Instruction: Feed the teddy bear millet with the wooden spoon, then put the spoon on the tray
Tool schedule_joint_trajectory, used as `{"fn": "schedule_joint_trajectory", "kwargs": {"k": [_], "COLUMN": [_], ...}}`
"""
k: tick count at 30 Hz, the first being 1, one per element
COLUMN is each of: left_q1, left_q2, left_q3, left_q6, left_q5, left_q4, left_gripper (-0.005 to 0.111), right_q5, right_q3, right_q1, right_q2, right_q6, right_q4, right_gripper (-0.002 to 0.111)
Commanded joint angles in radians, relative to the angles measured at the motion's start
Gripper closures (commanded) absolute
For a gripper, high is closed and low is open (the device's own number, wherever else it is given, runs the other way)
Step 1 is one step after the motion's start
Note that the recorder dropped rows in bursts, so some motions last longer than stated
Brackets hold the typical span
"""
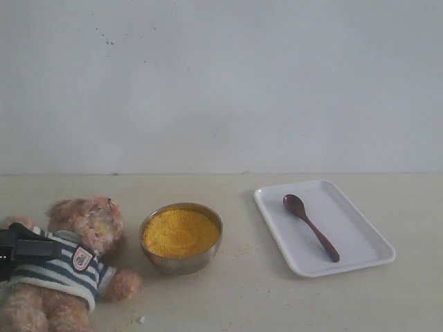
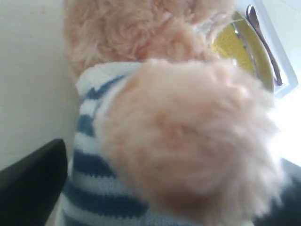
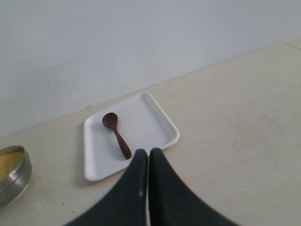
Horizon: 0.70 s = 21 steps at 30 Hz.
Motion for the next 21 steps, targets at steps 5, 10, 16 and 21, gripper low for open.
{"fn": "schedule_joint_trajectory", "kwargs": {"k": [5, 10, 16, 21], "left_q1": [0.019, 0.019, 0.019, 0.019], "left_q2": [-0.145, -0.314, -0.548, -0.685], "left_q3": [-0.004, -0.004, -0.004, -0.004], "left_q6": [-0.134, -0.279, -0.297, -0.424], "left_q5": [0.006, 0.003, -0.153, -0.504], "left_q4": [0.200, 0.414, 0.390, -0.265], "left_gripper": [0.020, 0.038, 0.102, 0.103], "right_q5": [-0.007, -0.007, -0.007, -0.007], "right_q3": [-0.001, -0.001, -0.001, -0.001], "right_q1": [0.002, 0.002, 0.002, 0.002], "right_q2": [-0.004, -0.004, -0.004, -0.004], "right_q6": [-0.003, -0.003, -0.003, -0.003], "right_q4": [-0.007, -0.007, -0.007, -0.007], "right_gripper": [0.108, 0.108, 0.108, 0.108]}}
